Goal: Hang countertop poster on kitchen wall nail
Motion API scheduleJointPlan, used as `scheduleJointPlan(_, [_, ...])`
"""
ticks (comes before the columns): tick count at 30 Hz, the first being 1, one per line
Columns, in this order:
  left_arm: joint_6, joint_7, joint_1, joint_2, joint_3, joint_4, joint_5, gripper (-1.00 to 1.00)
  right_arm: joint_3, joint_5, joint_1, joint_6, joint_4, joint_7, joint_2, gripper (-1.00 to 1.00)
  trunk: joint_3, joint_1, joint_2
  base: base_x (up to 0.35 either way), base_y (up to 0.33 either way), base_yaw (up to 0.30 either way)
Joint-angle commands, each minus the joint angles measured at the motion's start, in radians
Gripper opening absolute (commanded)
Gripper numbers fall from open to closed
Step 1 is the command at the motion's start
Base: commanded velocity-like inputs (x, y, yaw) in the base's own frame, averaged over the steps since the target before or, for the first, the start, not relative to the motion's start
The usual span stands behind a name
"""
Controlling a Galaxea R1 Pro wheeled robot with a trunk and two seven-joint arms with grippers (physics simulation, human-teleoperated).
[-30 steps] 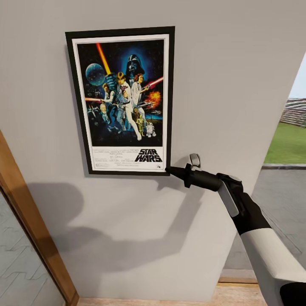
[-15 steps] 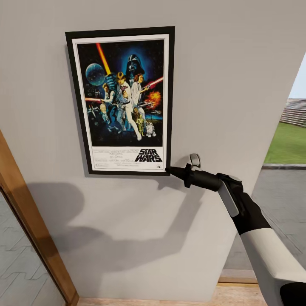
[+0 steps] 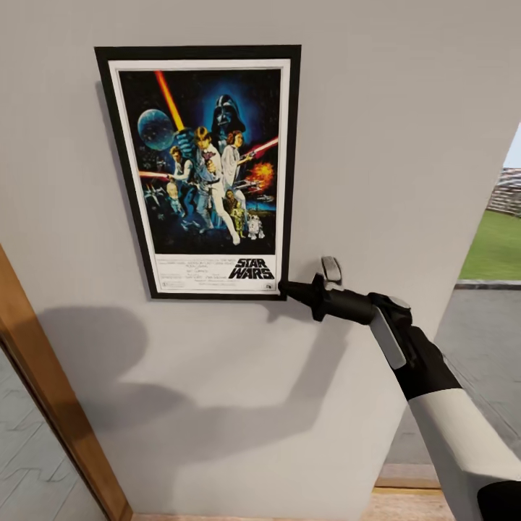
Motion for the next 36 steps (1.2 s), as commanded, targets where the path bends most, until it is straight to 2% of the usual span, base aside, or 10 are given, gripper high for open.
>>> scheduleJointPlan(1, [-0.004,-0.002,0.000,0.000,-0.008,0.000,0.007,1.00,-0.026,0.015,-0.001,0.091,0.043,-0.040,-0.001,-1.00,-0.001,0.001,-0.001,0.024,0.000,0.000])
scheduleJointPlan(13, [-0.004,-0.002,0.000,0.000,-0.008,0.000,0.007,1.00,-0.026,0.015,-0.001,0.091,0.044,-0.040,-0.001,-1.00,-0.001,0.001,-0.001,0.006,0.000,0.000])
scheduleJointPlan(14, [-0.004,-0.002,0.000,0.000,-0.008,0.000,0.007,1.00,-0.026,0.015,-0.001,0.090,0.044,-0.040,-0.001,1.00,-0.001,0.001,-0.001,0.000,0.000,0.000])
scheduleJointPlan(30, [-0.004,-0.001,0.000,0.000,-0.008,0.000,0.007,1.00,-0.027,0.015,-0.001,0.091,0.051,-0.039,-0.001,1.00,-0.001,0.001,-0.001,0.000,-0.002,0.000])
scheduleJointPlan(36, [-0.004,-0.002,0.000,0.000,-0.009,0.000,0.007,1.00,-0.027,0.015,-0.001,0.091,0.052,-0.039,-0.001,1.00,-0.001,0.001,-0.001,-0.075,-0.149,0.000])
